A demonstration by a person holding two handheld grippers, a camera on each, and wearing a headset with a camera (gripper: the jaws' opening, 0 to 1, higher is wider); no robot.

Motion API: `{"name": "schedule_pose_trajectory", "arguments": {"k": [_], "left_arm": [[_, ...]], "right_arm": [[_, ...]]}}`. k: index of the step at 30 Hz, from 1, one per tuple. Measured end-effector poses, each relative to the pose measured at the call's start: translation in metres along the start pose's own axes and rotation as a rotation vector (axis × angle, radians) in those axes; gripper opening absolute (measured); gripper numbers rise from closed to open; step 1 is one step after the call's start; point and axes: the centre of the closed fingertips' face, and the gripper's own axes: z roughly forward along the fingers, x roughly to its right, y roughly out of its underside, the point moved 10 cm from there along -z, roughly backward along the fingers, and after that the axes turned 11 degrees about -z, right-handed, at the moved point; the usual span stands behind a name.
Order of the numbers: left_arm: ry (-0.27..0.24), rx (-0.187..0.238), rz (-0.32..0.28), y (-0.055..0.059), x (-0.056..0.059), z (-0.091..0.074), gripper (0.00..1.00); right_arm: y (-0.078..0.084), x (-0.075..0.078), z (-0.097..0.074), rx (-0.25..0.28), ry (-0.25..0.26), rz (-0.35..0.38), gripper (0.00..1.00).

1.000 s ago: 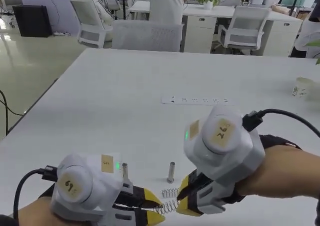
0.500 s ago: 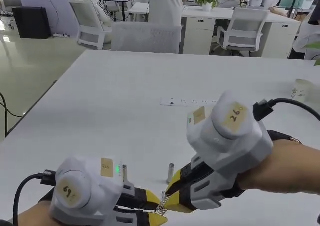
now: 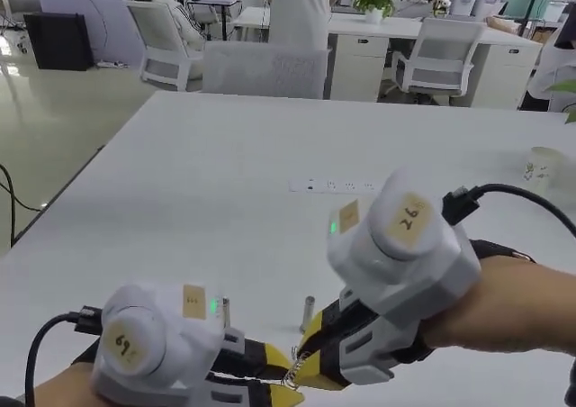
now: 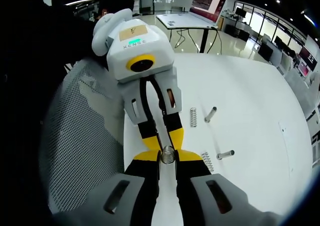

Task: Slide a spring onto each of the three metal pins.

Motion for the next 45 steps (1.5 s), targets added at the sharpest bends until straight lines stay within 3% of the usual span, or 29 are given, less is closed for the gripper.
{"name": "schedule_pose_trajectory", "arguments": {"k": [8, 20, 33, 38, 45], "left_arm": [[0.011, 0.026, 0.009, -0.008, 0.004, 0.001, 0.02], [0.011, 0.044, -0.041, -0.005, 0.003, 0.001, 0.04], [0.017, 0.036, -0.118, 0.0, 0.001, -0.002, 0.26], [0.011, 0.015, -0.135, 0.005, 0.0, -0.011, 0.34], [-0.018, 0.016, -0.161, 0.013, -0.002, -0.028, 0.39]], "right_arm": [[0.002, 0.0, 0.002, -0.007, -0.013, 0.005, 0.08], [0.002, 0.002, 0.003, -0.02, -0.018, 0.014, 0.08], [0.009, 0.005, -0.001, -0.046, 0.001, 0.022, 0.08], [0.013, 0.006, -0.004, -0.055, 0.004, 0.031, 0.08], [0.015, 0.007, -0.004, -0.064, 0.004, 0.034, 0.08]]}}
